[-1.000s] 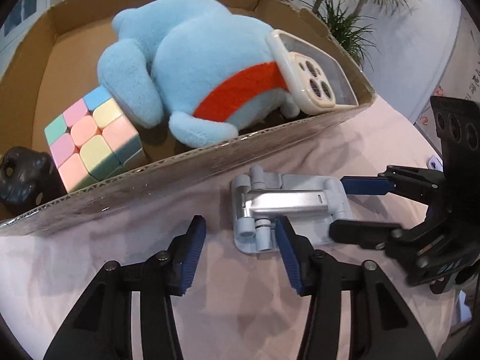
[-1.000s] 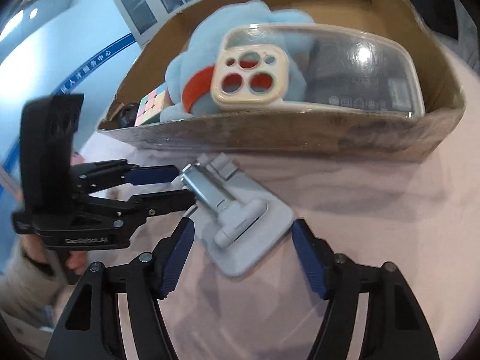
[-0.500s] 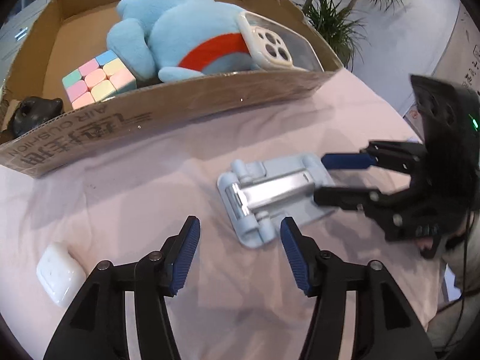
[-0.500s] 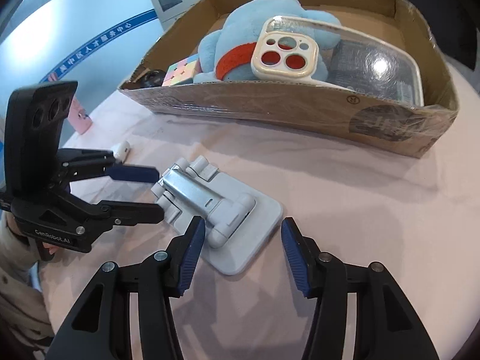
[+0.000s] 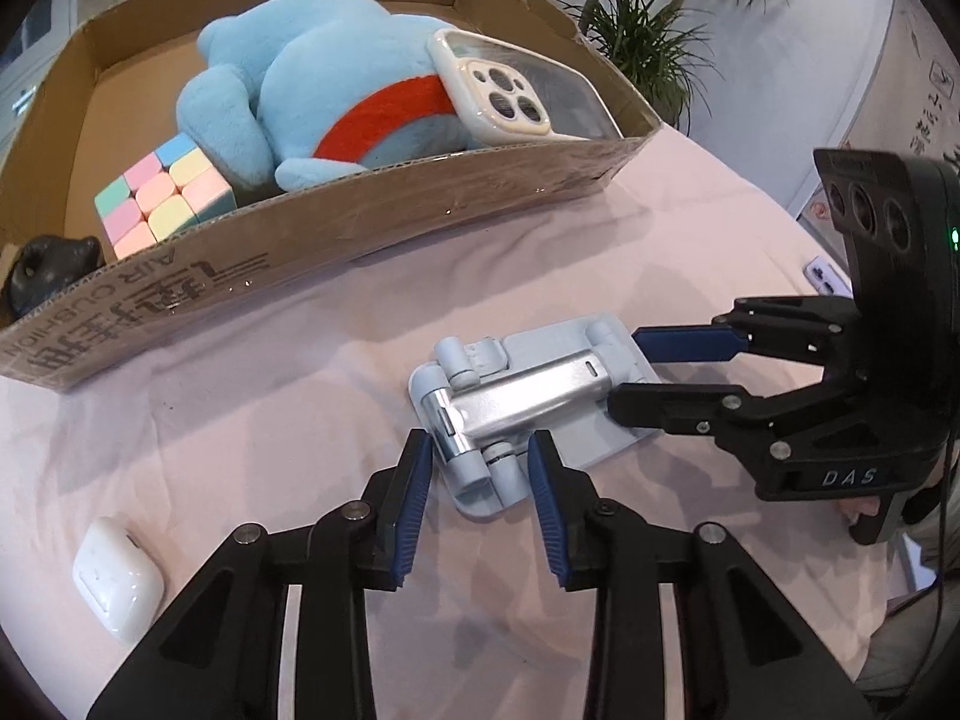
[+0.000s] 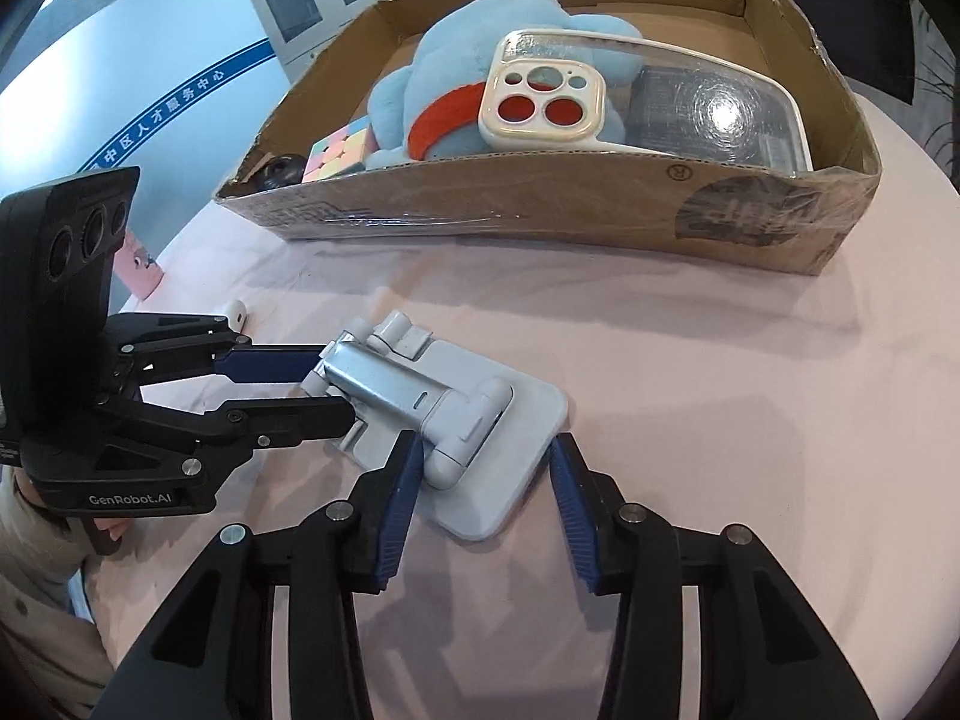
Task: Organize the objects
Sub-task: 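Lift the phone stand with both grippers into the box and open them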
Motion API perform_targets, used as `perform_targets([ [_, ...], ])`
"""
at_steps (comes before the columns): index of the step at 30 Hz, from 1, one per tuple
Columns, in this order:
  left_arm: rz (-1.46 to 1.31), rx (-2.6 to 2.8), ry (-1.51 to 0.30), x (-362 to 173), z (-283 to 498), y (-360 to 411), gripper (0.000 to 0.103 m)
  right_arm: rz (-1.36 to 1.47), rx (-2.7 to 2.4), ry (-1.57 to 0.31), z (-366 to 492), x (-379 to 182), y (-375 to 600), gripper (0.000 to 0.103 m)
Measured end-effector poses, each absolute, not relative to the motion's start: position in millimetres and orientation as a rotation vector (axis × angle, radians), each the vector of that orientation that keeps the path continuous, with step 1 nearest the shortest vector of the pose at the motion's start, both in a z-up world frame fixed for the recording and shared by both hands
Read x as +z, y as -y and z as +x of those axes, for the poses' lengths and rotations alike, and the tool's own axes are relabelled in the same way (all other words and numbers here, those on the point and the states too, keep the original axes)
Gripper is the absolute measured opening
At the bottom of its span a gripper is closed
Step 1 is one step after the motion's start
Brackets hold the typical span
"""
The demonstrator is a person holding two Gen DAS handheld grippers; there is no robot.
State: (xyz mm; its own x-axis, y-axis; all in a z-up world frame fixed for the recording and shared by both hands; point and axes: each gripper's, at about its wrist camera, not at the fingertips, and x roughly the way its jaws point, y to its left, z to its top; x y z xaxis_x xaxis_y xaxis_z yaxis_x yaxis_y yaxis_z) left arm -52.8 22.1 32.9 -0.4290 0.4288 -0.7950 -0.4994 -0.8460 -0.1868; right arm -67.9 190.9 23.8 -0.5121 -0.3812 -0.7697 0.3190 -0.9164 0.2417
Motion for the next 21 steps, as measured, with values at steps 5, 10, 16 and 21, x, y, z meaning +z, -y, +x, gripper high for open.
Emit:
perform_targets([
  [5,-1.211,2.299,-0.115,31.9,-48.1,-27.3,0.03,1.268,-2.444,0.094,-67.5,24.0,-188.2,0.044],
  [10,-1.18,2.31,-0.101,29.9,-47.5,-26.7,0.03,1.26,-2.468,0.059,-66.2,24.0,-182.5,0.047],
  [16,-1.17,2.343,-0.082,30.1,-44.1,-26.3,0.031,1.245,-2.475,0.074,-65.4,23.2,-185.5,0.044],
  [21,-1.149,2.367,-0.116,30.3,-40.9,-29.1,0.03,1.234,-2.479,0.103,-61.4,23.6,-188.7,0.038],
])
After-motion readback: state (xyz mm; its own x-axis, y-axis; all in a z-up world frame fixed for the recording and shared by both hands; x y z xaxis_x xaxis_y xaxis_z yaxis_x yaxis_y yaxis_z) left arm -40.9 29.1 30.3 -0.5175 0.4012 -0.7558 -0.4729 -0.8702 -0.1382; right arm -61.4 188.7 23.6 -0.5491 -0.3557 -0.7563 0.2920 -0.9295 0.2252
